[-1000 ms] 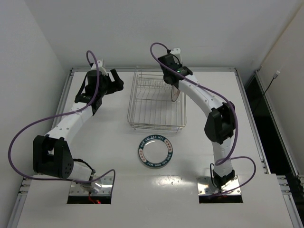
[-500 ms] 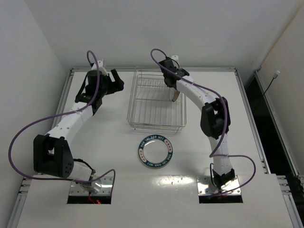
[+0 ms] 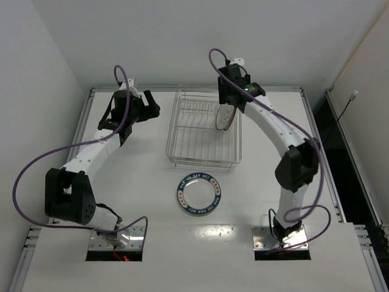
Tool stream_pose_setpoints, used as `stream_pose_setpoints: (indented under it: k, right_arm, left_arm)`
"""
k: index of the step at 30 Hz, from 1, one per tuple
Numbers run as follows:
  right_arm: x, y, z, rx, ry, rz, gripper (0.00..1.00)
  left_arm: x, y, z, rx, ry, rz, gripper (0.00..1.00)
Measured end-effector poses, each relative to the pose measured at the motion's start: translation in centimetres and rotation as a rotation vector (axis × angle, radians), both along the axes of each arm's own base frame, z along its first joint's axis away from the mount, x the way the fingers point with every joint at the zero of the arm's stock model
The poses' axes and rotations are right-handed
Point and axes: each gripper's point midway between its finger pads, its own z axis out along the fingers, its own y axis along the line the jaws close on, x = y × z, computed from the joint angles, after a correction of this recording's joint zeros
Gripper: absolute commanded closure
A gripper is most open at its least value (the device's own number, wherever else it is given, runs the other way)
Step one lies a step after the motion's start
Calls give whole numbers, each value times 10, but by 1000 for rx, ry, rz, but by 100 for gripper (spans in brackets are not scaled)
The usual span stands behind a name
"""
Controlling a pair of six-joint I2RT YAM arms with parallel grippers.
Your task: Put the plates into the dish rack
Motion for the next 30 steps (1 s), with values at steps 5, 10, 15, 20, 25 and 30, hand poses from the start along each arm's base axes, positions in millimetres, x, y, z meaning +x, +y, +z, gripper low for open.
stream_pose_setpoints:
  k: [5,10,15,20,25,30]
  right_arm:
    - [-63,-12,66,118,-88,89,33]
    - [-158,-11,53,366,-87,238,30]
    - [-259,3,-62,663,159,254,29]
    - [-332,10,-161,914,397,59,32]
    - [-336,17,-162,1087,357,-45,32]
    - [-354,28,-198,1142,472,-151,33]
  left_arm:
    - [1,0,2,1,-4,3,22]
    - [1,-4,4,-10,-14,-21,22]
    - [-6,-16,22,-43,-82,-89,22]
    - [-19,-30,51,-64,-167,-150,22]
    - [-25,-42,58,-28,-199,-184,22]
    - [-26,-38,54,5,-197,-172,22]
